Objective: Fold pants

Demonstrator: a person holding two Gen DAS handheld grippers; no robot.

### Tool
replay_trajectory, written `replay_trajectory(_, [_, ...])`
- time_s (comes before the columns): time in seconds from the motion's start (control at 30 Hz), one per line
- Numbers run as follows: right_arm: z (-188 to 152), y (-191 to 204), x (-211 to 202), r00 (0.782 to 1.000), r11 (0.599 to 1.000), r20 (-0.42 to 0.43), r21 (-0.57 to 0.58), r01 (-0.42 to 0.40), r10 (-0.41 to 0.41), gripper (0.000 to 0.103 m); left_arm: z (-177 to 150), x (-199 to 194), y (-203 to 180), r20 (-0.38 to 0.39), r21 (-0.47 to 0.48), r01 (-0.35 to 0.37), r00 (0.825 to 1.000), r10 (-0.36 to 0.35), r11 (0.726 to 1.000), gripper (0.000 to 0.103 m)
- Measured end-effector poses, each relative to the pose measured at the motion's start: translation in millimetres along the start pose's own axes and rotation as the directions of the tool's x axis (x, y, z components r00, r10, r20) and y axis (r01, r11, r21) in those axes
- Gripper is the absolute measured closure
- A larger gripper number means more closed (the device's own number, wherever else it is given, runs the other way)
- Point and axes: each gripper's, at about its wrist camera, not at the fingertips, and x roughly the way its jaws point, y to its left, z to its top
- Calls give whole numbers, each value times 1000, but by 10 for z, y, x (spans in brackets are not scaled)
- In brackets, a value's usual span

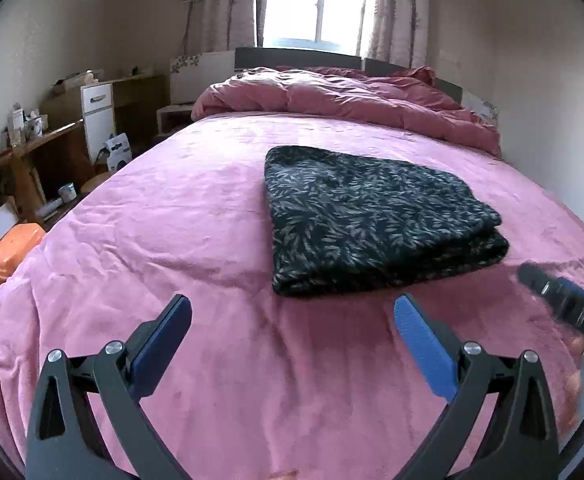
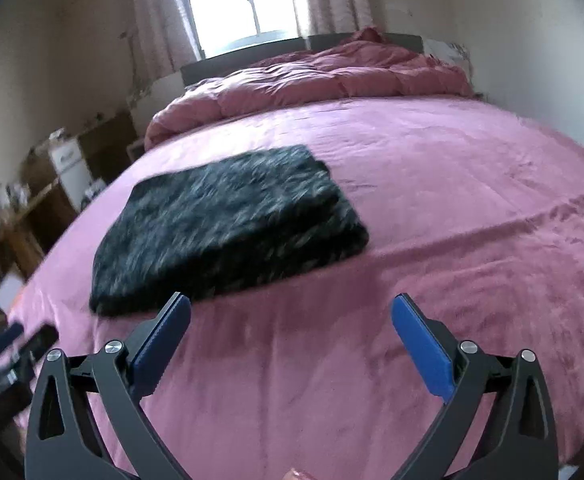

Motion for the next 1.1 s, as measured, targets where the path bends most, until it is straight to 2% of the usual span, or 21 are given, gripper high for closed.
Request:
replay_trajectory(0.17, [-178, 255, -186, 999, 992, 40, -119, 30, -25, 3, -48, -104, 7, -5, -21, -27, 1000, 27, 999, 2])
replay_trajectory(0.27, [-191, 307, -250, 997, 988, 70, -145, 50, -41, 3, -90, -107, 41, 0, -32, -79, 997, 79, 996, 2])
replay_trajectory(0.33, [-169, 279, -261, 996, 990, 74, -126, 56, -47, 3, -112, -110, 52, 5, -37, -97, 995, 97, 995, 2])
replay_trajectory(0.53, [-146, 191, -223, 999, 997, 33, -69, 24, -22, 3, -133, -76, 72, -31, -36, -77, 997, 76, 996, 2])
replay_trajectory(1.1, [-164, 235, -214, 1000, 998, 17, -68, 15, -13, 3, -148, -86, -9, -56, 10, -60, 997, 61, 998, 2])
